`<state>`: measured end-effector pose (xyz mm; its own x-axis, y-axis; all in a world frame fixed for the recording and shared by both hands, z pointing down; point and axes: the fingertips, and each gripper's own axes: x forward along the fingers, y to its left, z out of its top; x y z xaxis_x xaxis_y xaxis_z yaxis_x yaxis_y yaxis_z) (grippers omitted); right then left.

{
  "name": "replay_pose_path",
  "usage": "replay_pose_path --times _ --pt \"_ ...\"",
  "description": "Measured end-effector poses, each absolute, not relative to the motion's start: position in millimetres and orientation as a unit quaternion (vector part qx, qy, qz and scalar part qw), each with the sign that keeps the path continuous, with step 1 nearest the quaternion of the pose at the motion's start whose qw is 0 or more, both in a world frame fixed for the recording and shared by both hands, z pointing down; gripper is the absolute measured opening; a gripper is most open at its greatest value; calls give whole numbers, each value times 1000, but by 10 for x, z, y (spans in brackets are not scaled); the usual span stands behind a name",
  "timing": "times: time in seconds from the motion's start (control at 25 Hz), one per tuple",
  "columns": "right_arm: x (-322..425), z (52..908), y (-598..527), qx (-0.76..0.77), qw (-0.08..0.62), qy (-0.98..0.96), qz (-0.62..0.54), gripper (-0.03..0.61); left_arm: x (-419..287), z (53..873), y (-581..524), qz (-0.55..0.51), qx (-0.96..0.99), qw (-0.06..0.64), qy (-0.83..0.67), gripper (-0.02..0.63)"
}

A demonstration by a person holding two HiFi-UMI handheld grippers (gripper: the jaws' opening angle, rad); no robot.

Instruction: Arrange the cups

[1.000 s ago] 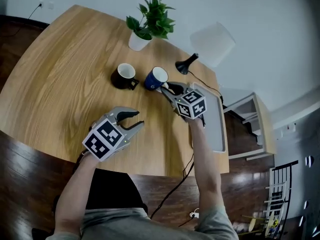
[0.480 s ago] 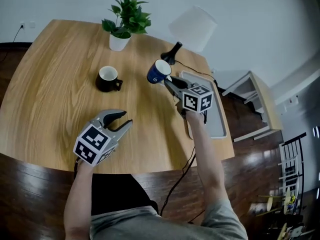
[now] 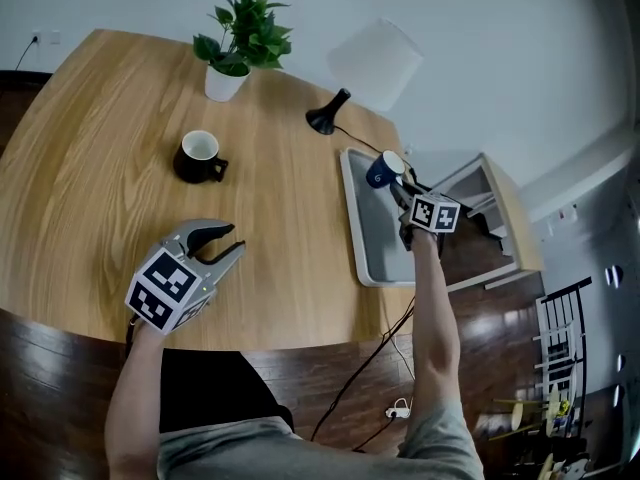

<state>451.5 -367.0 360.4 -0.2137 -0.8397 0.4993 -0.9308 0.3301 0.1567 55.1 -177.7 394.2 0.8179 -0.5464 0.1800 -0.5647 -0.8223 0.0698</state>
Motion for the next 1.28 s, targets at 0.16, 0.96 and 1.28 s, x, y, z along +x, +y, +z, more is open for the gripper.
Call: replay_pose_path --times 0.16,0.96,1.28 --pt "4519 3712 -3809 561 263 -780 91 87 581 3944 -1783 74 951 61 -293 124" --pt "1748 3799 -2791 312 210 -925 55 143 600 3886 -1787 72 951 63 -294 124" --pt "761 4130 -2796 251 216 -943 40 184 609 3897 -1785 74 951 64 -293 124"
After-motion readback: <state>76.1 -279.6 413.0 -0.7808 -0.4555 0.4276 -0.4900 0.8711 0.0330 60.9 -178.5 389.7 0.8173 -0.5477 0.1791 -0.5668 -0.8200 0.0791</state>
